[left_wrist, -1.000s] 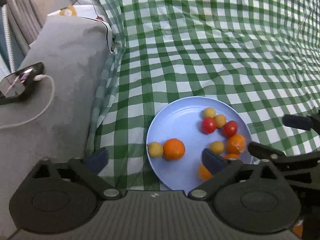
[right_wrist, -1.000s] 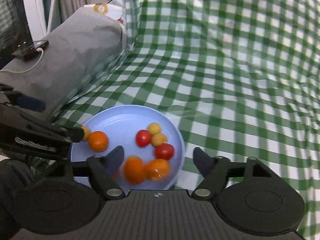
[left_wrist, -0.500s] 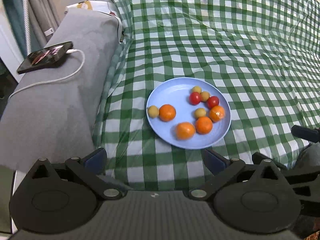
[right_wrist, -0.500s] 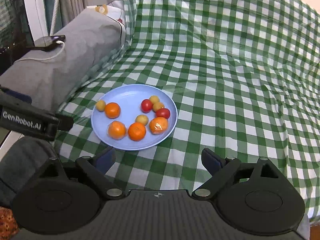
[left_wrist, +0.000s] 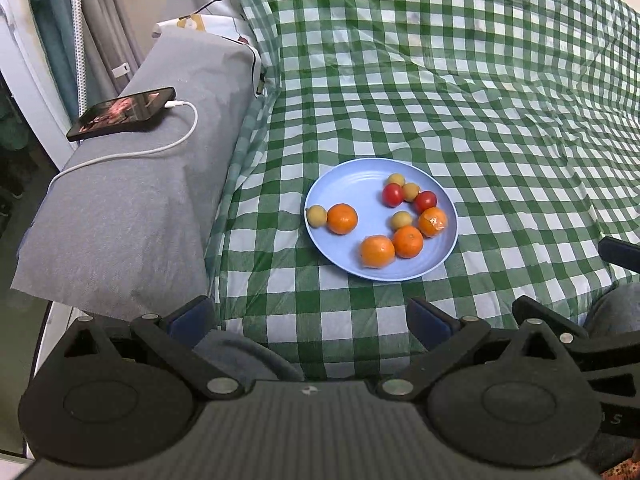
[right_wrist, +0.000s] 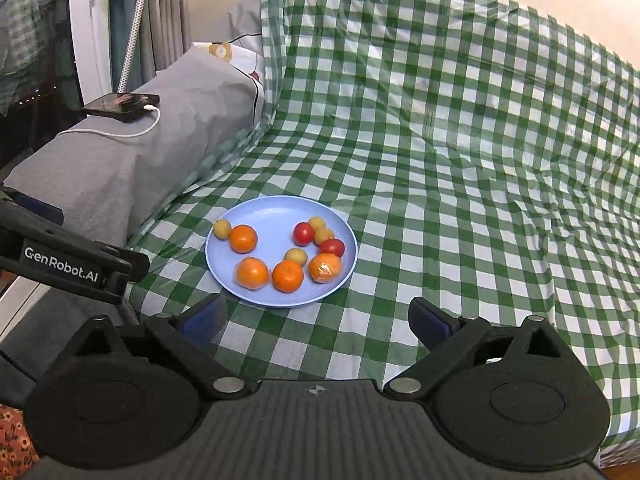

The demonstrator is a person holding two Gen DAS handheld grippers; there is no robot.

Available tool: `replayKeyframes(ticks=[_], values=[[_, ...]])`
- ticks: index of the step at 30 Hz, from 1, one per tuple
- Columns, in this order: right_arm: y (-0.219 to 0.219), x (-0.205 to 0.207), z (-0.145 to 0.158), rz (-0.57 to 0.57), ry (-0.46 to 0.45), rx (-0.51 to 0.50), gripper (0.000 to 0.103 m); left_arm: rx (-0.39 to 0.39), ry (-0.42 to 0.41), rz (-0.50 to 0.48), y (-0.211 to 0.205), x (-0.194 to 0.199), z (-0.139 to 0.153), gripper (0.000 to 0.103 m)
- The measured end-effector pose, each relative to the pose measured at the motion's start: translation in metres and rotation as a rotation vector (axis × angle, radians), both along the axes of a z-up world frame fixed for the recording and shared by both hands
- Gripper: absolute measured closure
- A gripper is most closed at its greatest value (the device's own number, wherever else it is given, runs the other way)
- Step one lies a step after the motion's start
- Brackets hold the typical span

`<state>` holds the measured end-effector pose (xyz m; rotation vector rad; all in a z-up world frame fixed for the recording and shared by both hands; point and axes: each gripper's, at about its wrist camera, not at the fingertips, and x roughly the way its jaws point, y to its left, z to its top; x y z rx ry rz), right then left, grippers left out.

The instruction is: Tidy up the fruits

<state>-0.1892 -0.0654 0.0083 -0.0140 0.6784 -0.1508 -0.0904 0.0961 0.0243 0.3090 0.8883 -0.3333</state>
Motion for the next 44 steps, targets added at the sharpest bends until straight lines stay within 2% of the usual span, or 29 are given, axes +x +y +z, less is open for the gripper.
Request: replayKeyframes(ticks=[7,44], values=[[0.0004,-0.006,0.0028,-0.004,-0.014,-0.002,0.002,0.019,-0.03,-0.005,-0.0011,-0.0064,0.0029,0.001],[0.0003,-0.0026,0.0031,-0.013,-0.029,-0.004,0.001,0.04,-0.021,0.005,-0.0044,-0.001,-0.0015,0.001]])
